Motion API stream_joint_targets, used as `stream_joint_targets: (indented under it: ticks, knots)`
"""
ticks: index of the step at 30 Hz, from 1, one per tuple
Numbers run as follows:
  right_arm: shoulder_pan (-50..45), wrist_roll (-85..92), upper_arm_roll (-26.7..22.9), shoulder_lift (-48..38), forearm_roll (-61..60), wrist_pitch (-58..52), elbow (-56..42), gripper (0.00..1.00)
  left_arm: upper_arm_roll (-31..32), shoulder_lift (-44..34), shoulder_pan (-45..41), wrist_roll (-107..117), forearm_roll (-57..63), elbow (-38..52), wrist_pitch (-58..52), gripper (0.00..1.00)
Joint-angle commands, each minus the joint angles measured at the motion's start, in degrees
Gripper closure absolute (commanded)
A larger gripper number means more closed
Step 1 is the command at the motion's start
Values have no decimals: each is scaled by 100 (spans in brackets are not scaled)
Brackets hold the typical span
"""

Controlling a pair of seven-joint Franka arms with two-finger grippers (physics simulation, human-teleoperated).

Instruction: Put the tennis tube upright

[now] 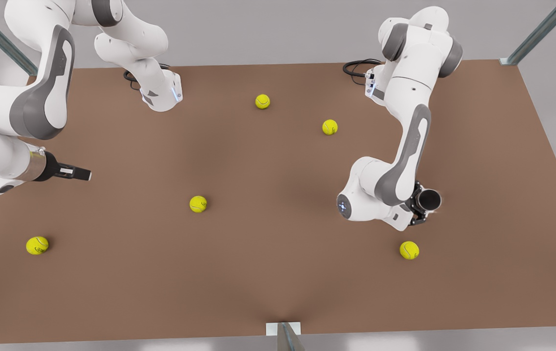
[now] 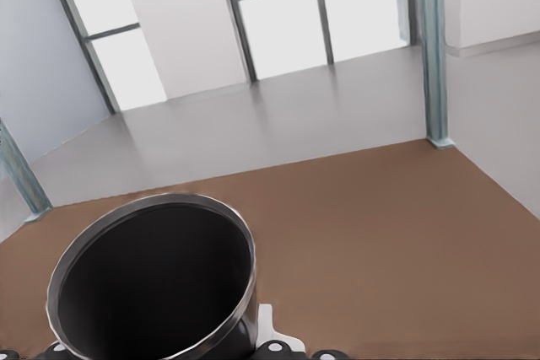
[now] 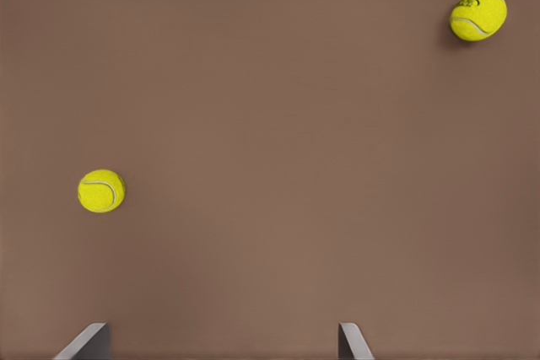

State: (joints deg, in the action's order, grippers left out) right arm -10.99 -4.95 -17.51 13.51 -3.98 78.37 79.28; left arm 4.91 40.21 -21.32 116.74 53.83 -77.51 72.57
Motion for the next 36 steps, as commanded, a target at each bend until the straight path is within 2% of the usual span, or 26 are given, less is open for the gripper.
stream_joint_targets:
  ticks: [1,9,24,25,26,36]
  knots:
    - [0,20,-6,-6,3,12,-9,0,-7,-4,-3,-196,-382,8,170,25]
    - [0,20,-6,-15,29,64,-26,0,-25,5,5,1386,-488,8,671,25]
    - [-8,29,-6,-6,12,64,-17,0,-69,101,5,1712,-479,-221,935,25]
    - [-8,29,-6,3,12,64,-17,0,-69,101,14,1703,-479,-221,935,24]
    - [-8,29,-6,3,12,64,-17,0,-69,101,14,1694,-488,-221,917,1]
    - [-8,64,-6,12,3,64,-17,0,-69,119,5,1694,-479,-221,882,0]
